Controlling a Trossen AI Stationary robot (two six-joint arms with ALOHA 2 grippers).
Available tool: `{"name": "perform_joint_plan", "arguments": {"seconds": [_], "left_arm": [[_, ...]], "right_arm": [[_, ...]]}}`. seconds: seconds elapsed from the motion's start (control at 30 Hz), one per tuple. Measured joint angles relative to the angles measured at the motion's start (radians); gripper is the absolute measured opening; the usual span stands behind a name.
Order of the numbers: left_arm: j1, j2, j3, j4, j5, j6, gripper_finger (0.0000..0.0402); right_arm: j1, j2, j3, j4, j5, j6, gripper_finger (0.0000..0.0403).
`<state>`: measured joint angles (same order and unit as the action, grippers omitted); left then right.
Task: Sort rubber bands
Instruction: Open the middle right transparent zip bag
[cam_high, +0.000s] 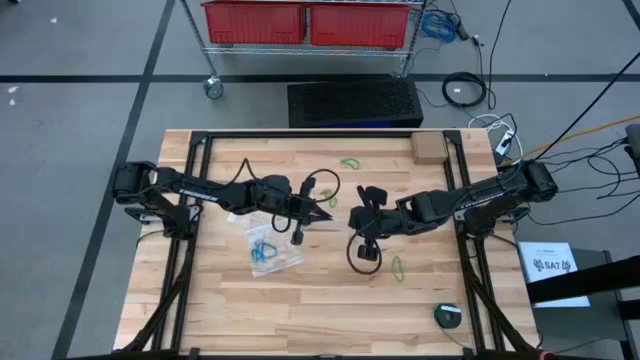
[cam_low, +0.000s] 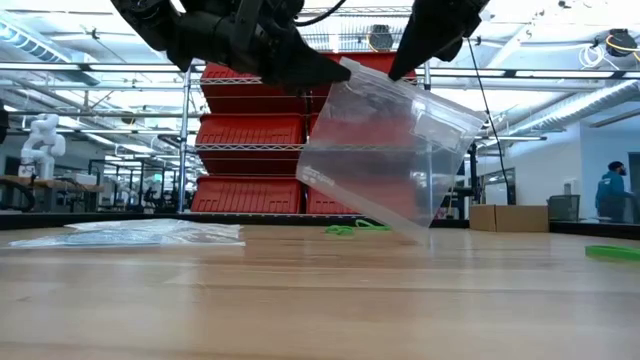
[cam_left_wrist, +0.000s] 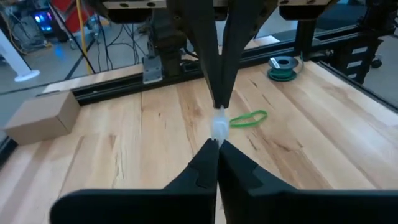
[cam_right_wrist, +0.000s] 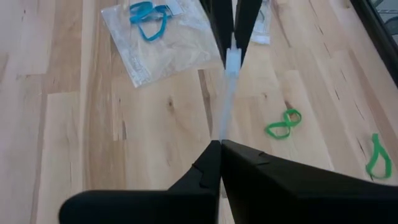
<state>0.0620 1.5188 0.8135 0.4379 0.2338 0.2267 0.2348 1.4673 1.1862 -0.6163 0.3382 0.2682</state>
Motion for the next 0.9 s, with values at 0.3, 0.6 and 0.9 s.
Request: {"name": "perform_joint_plan", "arguments": {"seconds": [0.3,0.6,0.9], "left_arm": [[0.001,0.000,0.000,-0.025,-0.009,0.025,0.0004],[0.002,0.000,-0.001,-0.032,-0.056,0.025,0.0003],[0.002,0.000,-0.001,-0.033,-0.064,0.025,0.0002]], "right_arm": [[-0.045,0.000,0.000,0.055,0.002,0.084,0.0049],[-0.078,0.018,0.000,0.151,-0.012,0.055,0.0135],[-0.088,0.054,0.000,0.211,-0.022,0.012,0.0122]]}}
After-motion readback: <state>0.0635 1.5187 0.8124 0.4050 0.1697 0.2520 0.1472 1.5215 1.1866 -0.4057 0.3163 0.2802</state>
